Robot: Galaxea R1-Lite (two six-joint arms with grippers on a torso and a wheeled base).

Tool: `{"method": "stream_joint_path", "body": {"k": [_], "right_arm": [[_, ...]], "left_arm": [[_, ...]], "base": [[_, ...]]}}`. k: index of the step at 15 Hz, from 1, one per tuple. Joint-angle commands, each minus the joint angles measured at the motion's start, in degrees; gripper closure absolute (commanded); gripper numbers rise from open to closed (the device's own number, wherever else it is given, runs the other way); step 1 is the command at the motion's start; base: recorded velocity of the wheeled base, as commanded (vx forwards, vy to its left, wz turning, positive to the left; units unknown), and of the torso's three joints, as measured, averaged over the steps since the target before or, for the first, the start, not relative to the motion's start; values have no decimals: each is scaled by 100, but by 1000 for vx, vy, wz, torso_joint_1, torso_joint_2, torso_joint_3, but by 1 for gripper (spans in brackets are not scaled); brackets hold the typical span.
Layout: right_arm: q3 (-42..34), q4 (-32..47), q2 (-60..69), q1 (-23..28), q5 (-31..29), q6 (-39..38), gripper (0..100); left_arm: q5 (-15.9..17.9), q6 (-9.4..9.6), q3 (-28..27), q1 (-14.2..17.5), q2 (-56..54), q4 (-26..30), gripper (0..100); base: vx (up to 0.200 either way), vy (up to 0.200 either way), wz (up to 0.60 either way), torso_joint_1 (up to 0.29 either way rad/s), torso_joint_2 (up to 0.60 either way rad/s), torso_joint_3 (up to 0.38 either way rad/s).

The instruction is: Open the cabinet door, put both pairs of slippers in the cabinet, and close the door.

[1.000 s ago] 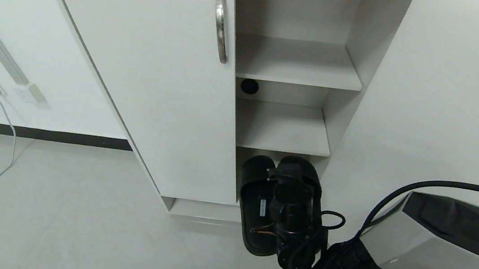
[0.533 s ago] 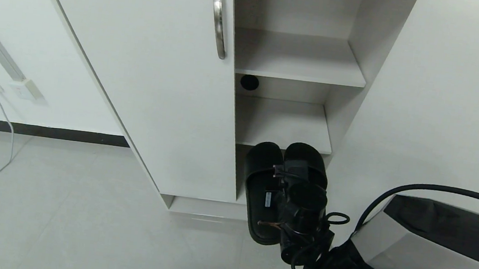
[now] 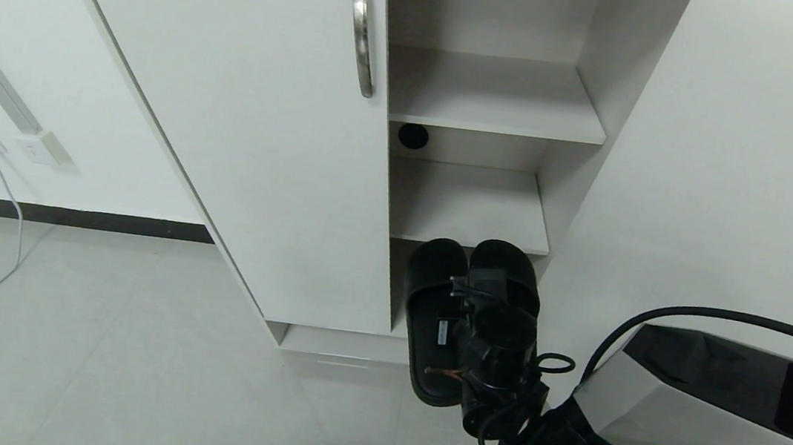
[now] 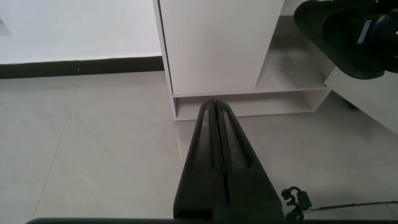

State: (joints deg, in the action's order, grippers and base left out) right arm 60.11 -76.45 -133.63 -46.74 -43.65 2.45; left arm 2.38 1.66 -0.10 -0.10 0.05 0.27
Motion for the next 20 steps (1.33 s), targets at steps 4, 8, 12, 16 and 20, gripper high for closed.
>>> {"method": "stream_joint_path", "body": {"k": [4, 8, 12, 16, 20], "right_arm": [[18, -2, 74, 7, -20, 10, 100], [36, 7, 74, 33, -12, 27, 100], [124, 7, 74, 33, -20, 63, 100], [124, 25, 39, 33, -38, 63, 100], [378, 69, -163, 121, -55, 45, 100]], "left_arm": [[0, 10, 1, 1, 13, 0, 100], [0, 10, 1, 1, 4, 0, 100], [0, 10, 1, 1, 13, 0, 100], [0, 1, 1, 1, 4, 0, 100], [0, 1, 1, 1, 4, 0, 100]], "base": [[0, 0, 0, 0, 0, 0], [150, 0, 0, -4, 2, 3], [200, 0, 0, 4, 5, 4], [100, 0, 0, -1, 1, 2], [0, 0, 0, 0, 0, 0]]}}
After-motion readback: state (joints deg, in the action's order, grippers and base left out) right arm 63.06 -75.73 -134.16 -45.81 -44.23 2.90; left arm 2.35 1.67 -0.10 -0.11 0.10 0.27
